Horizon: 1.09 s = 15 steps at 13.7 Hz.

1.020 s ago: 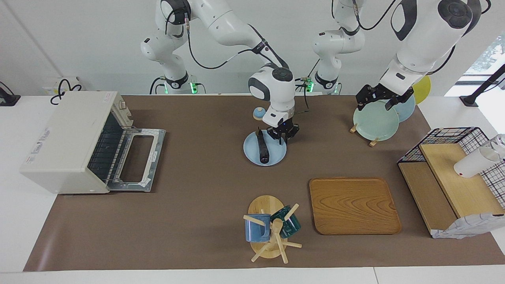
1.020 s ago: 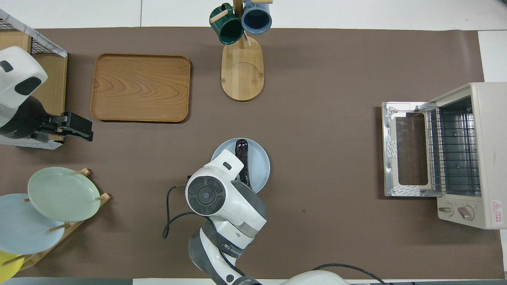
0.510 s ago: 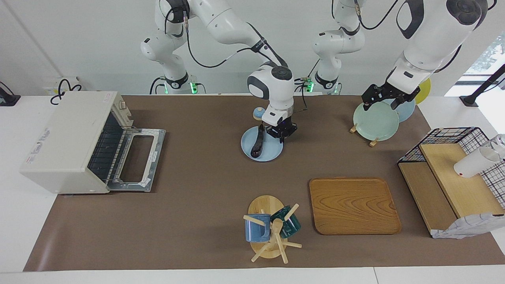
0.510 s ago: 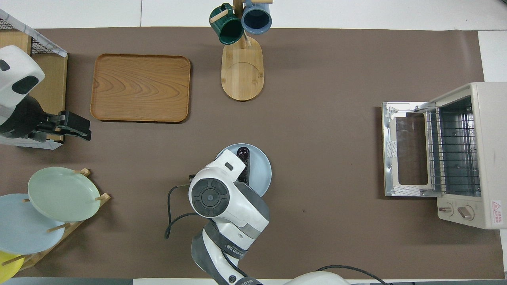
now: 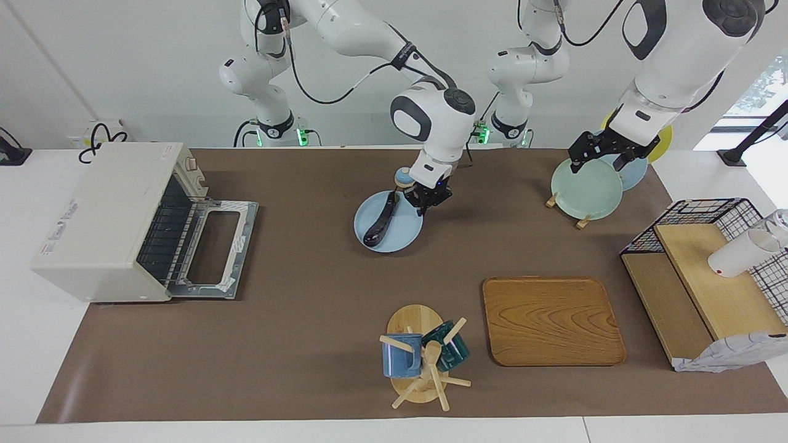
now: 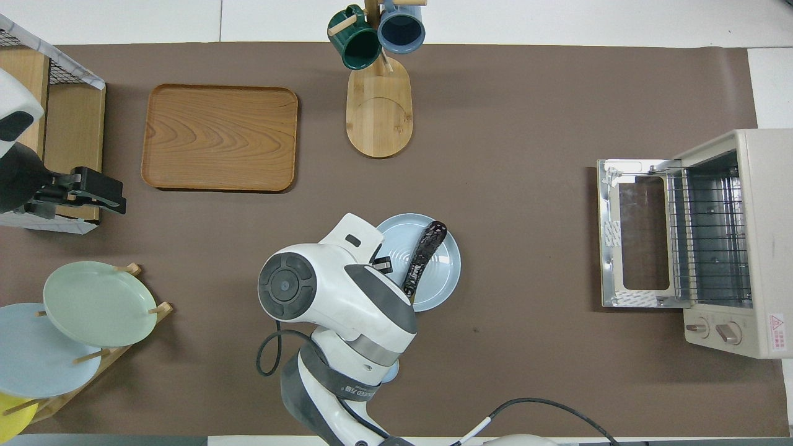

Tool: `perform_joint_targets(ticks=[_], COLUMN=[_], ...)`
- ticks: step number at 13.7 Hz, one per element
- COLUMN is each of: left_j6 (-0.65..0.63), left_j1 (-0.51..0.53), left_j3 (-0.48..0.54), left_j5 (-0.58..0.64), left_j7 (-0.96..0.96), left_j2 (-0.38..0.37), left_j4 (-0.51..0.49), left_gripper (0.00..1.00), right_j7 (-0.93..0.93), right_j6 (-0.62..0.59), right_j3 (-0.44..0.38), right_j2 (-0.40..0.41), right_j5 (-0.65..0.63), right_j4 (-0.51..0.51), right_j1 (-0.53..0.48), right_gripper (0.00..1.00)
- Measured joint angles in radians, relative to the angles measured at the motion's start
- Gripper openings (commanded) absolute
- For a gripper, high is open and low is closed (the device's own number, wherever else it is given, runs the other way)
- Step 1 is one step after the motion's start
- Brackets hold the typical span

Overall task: Put eggplant into oven
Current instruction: 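Carry the eggplant into the open oven with the right gripper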

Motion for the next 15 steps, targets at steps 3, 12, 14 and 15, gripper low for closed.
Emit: perform_joint_targets(ticks=[3,12,14,15], left_j6=[0.000,0.000,0.000,0.000], left_j1=[0.002,0.003,0.003,0.003], left_j3=[0.002,0.003,0.003,0.003], left_j5=[0.000,0.000,0.000,0.000], left_j7=[0.000,0.000,0.000,0.000], left_j2=[0.000,0.000,0.000,0.000], left_j4=[0.000,0.000,0.000,0.000], left_gripper=[1.00,1.00,1.00,1.00], right_j7=[-0.140,-0.706,-0.801,-0.828], right_j6=[-0.064,-0.085,-0.077,-0.072], right_j3=[-0.005,-0.007,-0.007,-0.007], right_j2=[-0.114,-0.305,-0.305,-0.306], right_j5=[-0.002,-0.003,-0.003,-0.003], right_j4=[-0.051,-0.276,-0.294,-0.302], right_j1=[-0.159,-0.673,-0.736,-0.744], right_gripper=[0.00,0.00,0.00,0.00])
